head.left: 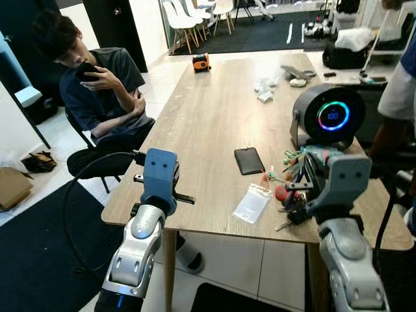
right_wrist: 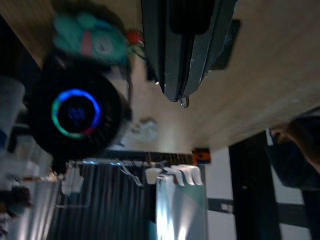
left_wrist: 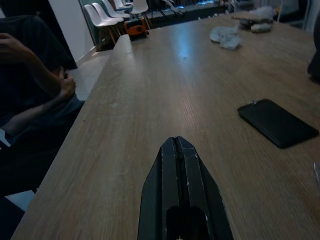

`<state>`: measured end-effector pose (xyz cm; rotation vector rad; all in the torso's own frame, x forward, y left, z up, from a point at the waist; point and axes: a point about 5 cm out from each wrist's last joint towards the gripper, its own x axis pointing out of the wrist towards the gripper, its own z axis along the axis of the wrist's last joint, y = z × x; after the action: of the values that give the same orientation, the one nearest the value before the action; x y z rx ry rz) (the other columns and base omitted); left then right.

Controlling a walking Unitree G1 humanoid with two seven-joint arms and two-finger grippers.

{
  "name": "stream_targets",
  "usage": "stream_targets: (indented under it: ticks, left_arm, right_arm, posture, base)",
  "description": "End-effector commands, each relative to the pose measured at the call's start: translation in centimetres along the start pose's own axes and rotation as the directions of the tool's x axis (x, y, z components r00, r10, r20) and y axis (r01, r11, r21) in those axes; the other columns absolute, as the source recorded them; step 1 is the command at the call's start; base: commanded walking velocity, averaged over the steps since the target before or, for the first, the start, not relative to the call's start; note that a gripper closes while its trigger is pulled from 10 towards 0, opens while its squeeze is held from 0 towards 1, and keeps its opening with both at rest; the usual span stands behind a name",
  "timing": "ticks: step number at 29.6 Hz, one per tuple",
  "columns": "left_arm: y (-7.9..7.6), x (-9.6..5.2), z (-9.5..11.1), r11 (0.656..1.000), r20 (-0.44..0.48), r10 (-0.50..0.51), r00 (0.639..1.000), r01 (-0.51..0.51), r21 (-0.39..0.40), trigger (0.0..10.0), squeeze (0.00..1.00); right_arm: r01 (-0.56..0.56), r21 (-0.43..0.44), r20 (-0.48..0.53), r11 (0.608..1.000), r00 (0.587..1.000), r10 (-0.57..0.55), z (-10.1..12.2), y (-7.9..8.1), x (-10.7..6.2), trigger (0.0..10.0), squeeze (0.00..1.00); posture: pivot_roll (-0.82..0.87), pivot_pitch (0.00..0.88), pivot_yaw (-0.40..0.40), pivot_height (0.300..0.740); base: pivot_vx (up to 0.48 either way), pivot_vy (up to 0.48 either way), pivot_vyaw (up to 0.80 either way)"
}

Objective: Hang keys on a hook

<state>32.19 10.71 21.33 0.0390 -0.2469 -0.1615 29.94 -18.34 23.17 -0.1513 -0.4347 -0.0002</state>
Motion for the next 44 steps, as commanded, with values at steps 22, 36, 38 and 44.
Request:
stream_targets:
  ticks: [22, 36, 38, 44]
  left_arm:
    - [0.5, -1.1, -0.1, 0.993, 0.012, 0.102, 0.995, -0.101, -0.058, 10.0, 0.0]
    - [0.8, -1.2, -0.1, 0.994, 0.013, 0.108, 0.994, -0.107, -0.034, 10.0, 0.0]
    - [0.9, -1.2, -0.1, 0.994, 0.014, 0.109, 0.994, -0.109, -0.033, 10.0, 0.0]
    - [1.0, -1.3, 0.0, 0.993, 0.018, 0.116, 0.993, -0.116, -0.025, 10.0, 0.0]
  right_arm:
    - [-0.125, -0.037, -0.014, 0.991, 0.992, 0.124, -0.3, 1.0, 1.7, 10.0, 0.0]
    - [-0.125, 0.01, -0.012, 0.992, 0.992, 0.125, -0.7, 1.8, 1.5, 10.0, 0.0]
    - [-0.127, 0.009, -0.013, 0.992, 0.992, 0.127, -0.8, 1.9, 1.5, 10.0, 0.0]
    - [-0.139, 0.005, -0.016, 0.99, 0.99, 0.139, -0.9, 2.2, 1.6, 10.0, 0.0]
  posture:
    - [-0.04, 0.106, -0.014, 0.74]
    - [-0.01, 0.103, 0.004, 0.74]
    - [-0.01, 0.103, 0.004, 0.74]
    - [0.0, 0.103, 0.005, 0.74]
  base:
    - [0.0, 0.0, 0.0]
    - [0.0, 0.0, 0.0]
    - [0.0, 0.0, 0.0]
    - [0.0, 0.0, 0.0]
